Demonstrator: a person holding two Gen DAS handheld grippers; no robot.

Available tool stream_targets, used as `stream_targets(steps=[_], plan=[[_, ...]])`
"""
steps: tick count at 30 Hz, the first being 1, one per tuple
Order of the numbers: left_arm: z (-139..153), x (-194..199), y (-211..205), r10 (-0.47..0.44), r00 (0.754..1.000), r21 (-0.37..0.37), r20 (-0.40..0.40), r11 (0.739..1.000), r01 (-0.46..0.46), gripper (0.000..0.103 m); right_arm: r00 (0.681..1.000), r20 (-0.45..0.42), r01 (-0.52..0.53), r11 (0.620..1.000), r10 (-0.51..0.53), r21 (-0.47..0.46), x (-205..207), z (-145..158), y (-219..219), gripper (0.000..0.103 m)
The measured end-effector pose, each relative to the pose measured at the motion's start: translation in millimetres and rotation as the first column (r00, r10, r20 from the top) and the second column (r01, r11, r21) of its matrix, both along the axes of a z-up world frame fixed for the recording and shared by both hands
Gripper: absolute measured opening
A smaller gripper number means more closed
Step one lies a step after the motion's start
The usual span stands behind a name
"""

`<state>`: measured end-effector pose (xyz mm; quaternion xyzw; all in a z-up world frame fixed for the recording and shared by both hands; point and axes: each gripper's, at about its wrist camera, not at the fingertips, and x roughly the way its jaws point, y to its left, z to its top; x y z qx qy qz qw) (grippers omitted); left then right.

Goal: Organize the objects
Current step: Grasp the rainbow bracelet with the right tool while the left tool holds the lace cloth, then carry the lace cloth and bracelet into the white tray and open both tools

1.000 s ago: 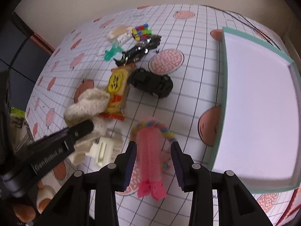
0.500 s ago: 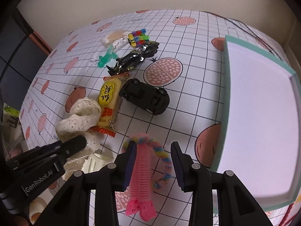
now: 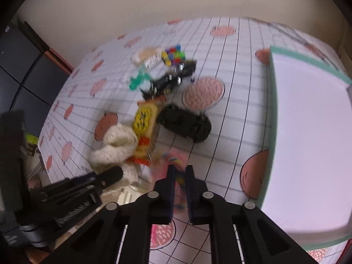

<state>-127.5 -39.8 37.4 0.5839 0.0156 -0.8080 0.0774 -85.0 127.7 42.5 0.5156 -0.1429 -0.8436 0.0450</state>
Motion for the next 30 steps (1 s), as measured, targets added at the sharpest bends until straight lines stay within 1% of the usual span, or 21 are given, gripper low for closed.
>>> stream_targets(steps=[4, 7, 9, 11, 13, 16, 18, 21, 26, 30], plan=[[1, -1, -2, -0.001, 1.000, -0.002, -0.007, 1.000, 0.001, 0.023, 0.995, -0.097, 0.022, 1.000, -0.023, -0.005, 5, 26, 2, 0.007], [1, 0, -3, -0.002, 1.000, -0.005, -0.007, 1.000, 0.002, 0.023, 0.987, -0.154, 0.045, 0.999, -0.042, 0.016, 8, 41, 3, 0.007], [2, 0, -4, -0.001, 1.000, -0.007, -0.009, 1.000, 0.001, 0.023, 0.984, -0.174, 0.048, 0.999, -0.045, 0.013, 8, 46, 5, 0.007], [3, -1, -6, -0.001, 1.000, -0.008, -0.012, 1.000, 0.001, 0.023, 0.978, -0.200, 0.072, 0.997, -0.065, 0.027, 10, 55, 8, 0.007], [3, -1, -7, -0.001, 1.000, -0.009, -0.014, 1.000, 0.001, 0.023, 0.971, -0.228, 0.074, 0.997, -0.074, -0.008, 12, 65, 12, 0.007], [4, -1, -7, -0.001, 1.000, -0.012, -0.019, 1.000, 0.001, 0.023, 0.964, -0.253, 0.077, 0.996, -0.083, -0.033, 15, 74, 16, 0.007], [5, -1, -7, -0.007, 1.000, -0.017, -0.029, 1.000, 0.006, 0.023, 0.962, -0.259, 0.081, 0.996, -0.089, -0.040, 16, 76, 18, 0.007], [11, -1, -8, -0.001, 0.998, -0.019, -0.058, 1.000, 0.000, 0.023, 0.965, -0.244, 0.090, 0.995, -0.095, -0.034, 14, 71, 20, 0.007], [29, -2, -10, 0.008, 0.988, -0.020, -0.156, 1.000, -0.011, 0.023, 0.964, -0.236, 0.117, 0.992, -0.125, -0.046, 13, 65, 32, 0.007], [41, -9, -3, -0.017, 0.975, -0.040, -0.220, 0.999, 0.009, 0.023, 0.961, -0.238, 0.138, 0.990, -0.142, -0.034, 13, 65, 44, 0.007]])
